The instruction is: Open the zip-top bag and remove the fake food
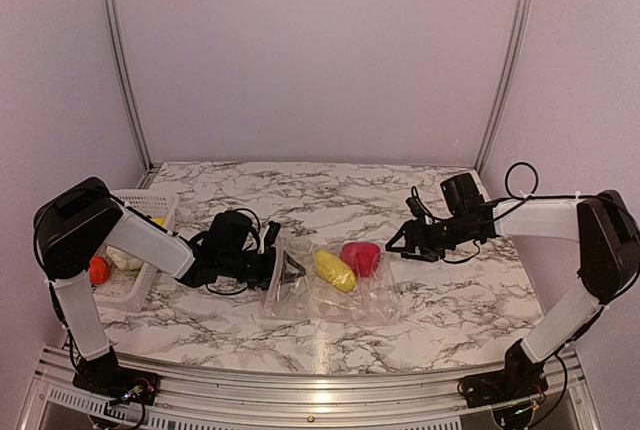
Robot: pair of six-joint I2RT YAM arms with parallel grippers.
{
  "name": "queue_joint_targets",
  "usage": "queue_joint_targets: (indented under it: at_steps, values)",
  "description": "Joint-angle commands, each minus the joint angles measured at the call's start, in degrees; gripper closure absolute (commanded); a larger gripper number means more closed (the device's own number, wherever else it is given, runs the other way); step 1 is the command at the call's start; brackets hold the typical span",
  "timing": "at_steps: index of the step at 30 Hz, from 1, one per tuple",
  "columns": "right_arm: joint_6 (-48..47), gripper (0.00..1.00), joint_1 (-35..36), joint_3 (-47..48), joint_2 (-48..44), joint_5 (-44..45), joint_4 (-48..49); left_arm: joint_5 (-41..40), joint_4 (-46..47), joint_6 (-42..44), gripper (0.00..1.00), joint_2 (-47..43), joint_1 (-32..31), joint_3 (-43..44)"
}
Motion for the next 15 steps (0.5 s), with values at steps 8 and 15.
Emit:
queue_joint_targets:
  at_steps: [8, 15]
  values:
    - [1.4, 0.44, -1.4, 10.7, 14.7, -2.9, 5.8, 1.3, 0.6, 1.1, 0.49, 2.5, -0.2, 3.5]
    - [0.6, 0.64, 1.5, 9.8, 18.0, -7.8, 8.4, 2.4, 2.3, -0.3, 0.47, 6.2, -0.3, 7.8]
